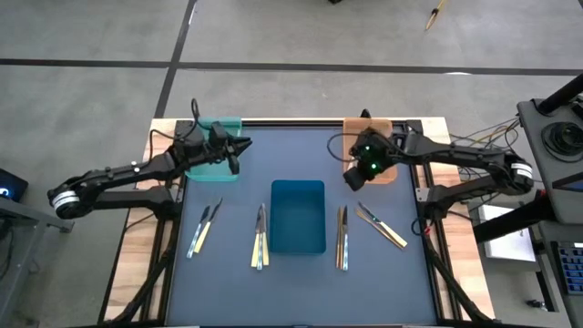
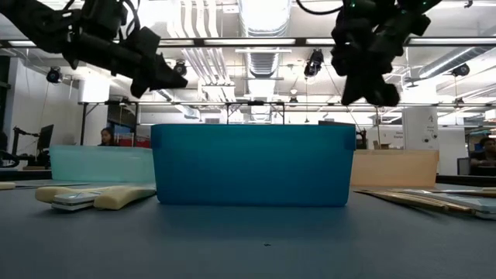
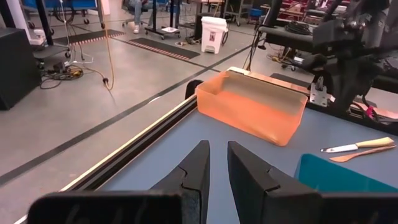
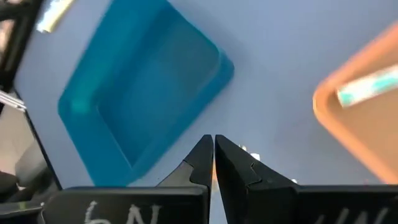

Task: Sort silverware by color (type)
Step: Put the top right yellow knife into the blue bin

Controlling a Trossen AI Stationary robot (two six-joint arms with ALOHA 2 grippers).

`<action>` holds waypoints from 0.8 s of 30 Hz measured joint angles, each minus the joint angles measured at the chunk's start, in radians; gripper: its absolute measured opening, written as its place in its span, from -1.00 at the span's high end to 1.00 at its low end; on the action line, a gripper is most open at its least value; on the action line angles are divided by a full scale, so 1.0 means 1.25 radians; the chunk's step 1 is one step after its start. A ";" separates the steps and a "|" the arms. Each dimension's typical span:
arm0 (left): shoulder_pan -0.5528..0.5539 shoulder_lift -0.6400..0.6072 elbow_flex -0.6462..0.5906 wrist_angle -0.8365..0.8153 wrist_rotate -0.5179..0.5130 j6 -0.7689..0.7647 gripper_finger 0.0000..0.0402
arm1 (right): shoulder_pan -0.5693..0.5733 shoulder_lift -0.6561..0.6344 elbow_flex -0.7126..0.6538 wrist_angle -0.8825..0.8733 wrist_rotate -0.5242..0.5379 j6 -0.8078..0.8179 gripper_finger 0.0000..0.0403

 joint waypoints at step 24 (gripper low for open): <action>0.000 0.008 0.000 0.009 0.000 0.000 0.81 | 0.233 0.159 -0.007 -0.453 0.130 0.090 0.95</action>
